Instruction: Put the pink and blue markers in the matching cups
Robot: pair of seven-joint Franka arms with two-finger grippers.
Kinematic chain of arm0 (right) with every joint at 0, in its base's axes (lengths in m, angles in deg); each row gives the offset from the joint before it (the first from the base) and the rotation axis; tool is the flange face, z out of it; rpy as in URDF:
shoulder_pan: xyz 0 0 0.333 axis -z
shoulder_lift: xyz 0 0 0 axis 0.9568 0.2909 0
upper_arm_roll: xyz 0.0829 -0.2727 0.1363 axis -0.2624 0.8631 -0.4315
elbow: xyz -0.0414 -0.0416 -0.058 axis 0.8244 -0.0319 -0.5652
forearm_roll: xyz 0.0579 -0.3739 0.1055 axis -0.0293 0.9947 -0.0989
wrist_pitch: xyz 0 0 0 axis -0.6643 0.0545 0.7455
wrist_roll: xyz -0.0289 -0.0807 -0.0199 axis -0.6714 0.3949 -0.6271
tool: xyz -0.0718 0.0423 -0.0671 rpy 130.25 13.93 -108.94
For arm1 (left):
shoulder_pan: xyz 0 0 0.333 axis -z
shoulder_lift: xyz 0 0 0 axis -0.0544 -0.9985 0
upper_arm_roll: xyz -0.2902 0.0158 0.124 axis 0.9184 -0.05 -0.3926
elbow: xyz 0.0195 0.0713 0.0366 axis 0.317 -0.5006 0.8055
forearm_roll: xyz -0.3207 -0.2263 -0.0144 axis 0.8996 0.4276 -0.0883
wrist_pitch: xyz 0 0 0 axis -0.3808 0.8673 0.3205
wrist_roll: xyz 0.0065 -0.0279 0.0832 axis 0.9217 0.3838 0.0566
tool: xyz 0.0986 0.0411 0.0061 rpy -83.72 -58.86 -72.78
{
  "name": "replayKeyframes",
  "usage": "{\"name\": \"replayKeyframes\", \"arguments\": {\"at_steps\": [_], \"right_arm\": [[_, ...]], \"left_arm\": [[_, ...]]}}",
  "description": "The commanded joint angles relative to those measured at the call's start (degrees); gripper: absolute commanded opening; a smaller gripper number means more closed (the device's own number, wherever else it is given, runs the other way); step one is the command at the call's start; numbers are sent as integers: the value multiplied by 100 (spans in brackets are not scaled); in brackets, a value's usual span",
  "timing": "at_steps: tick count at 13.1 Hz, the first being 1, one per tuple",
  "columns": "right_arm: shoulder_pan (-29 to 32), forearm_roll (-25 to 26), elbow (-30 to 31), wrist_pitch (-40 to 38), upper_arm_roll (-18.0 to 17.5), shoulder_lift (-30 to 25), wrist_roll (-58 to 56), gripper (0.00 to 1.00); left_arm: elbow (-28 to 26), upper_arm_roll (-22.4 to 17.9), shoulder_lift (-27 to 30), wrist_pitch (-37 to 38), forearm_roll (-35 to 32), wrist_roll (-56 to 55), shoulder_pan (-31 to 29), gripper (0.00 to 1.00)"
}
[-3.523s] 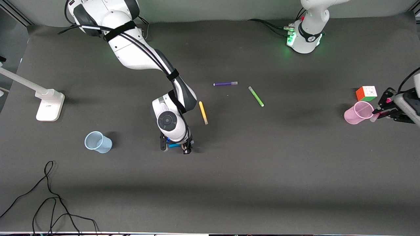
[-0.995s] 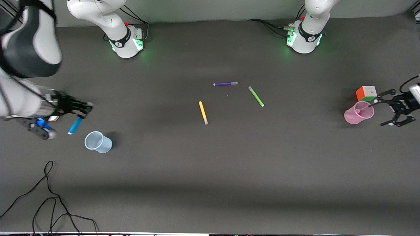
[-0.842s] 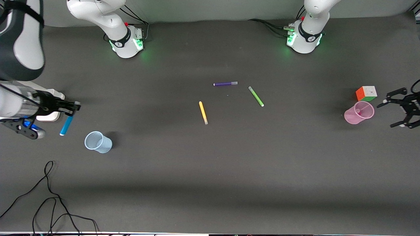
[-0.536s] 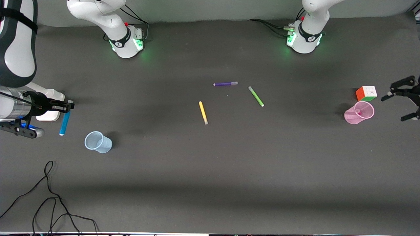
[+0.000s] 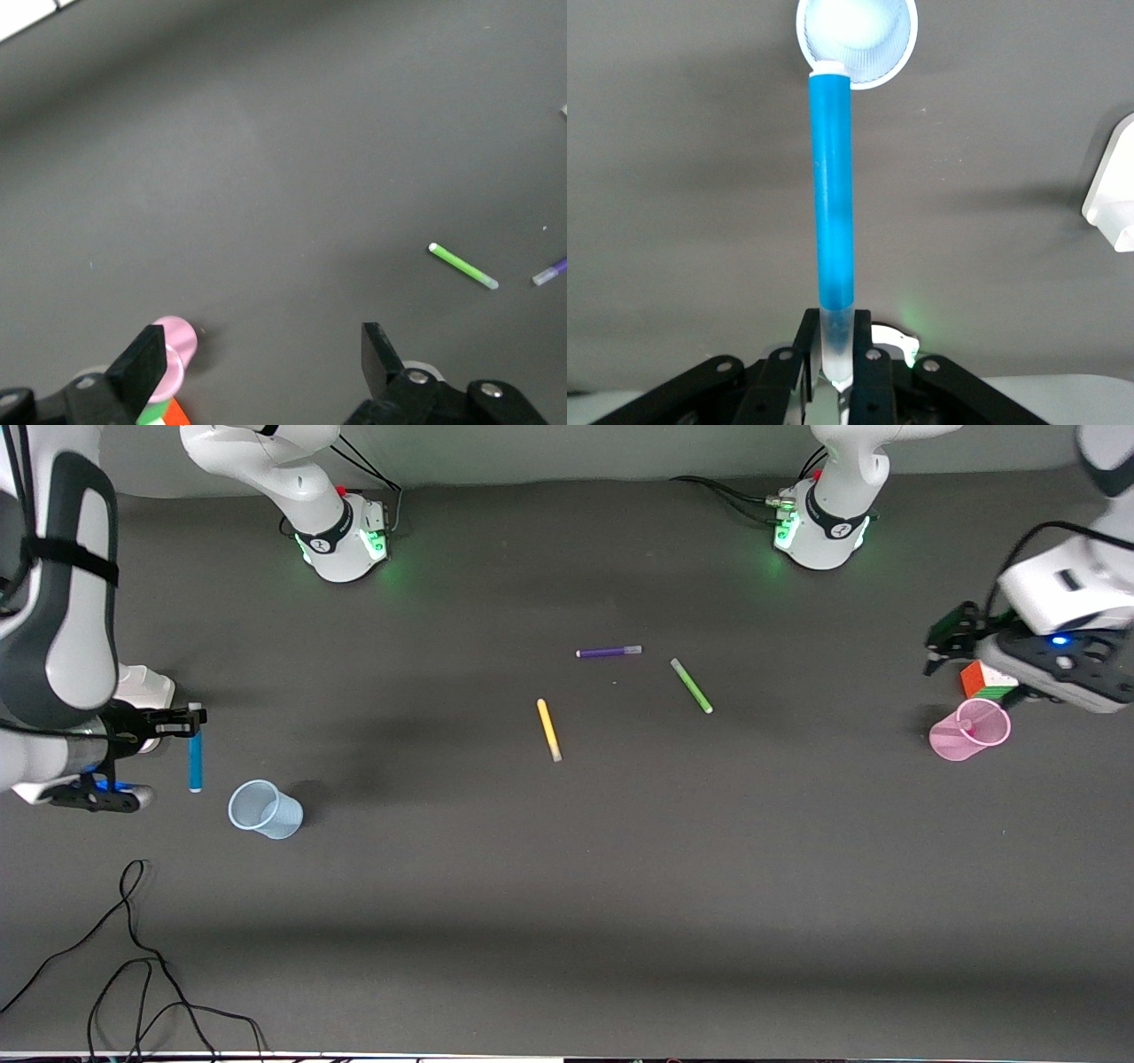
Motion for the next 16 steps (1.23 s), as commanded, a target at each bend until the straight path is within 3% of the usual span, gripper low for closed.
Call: {"name": "replayKeyframes", "arguments": {"at_steps": [1,5,16], "right_arm": [[173,-49,-249,-105,-6,525,-544,0],[192,-67,-285,-105,-15,983,-922,0],[517,-401,-1005,-96,-68,2029,-1415,0]], "left_arm": [[334,356,-120,453,-554,-1104,128,98],[466,796,-200,1042,-652,-2335,119,99],[616,797,-279,1254,-591,-2338,49,99]]}}
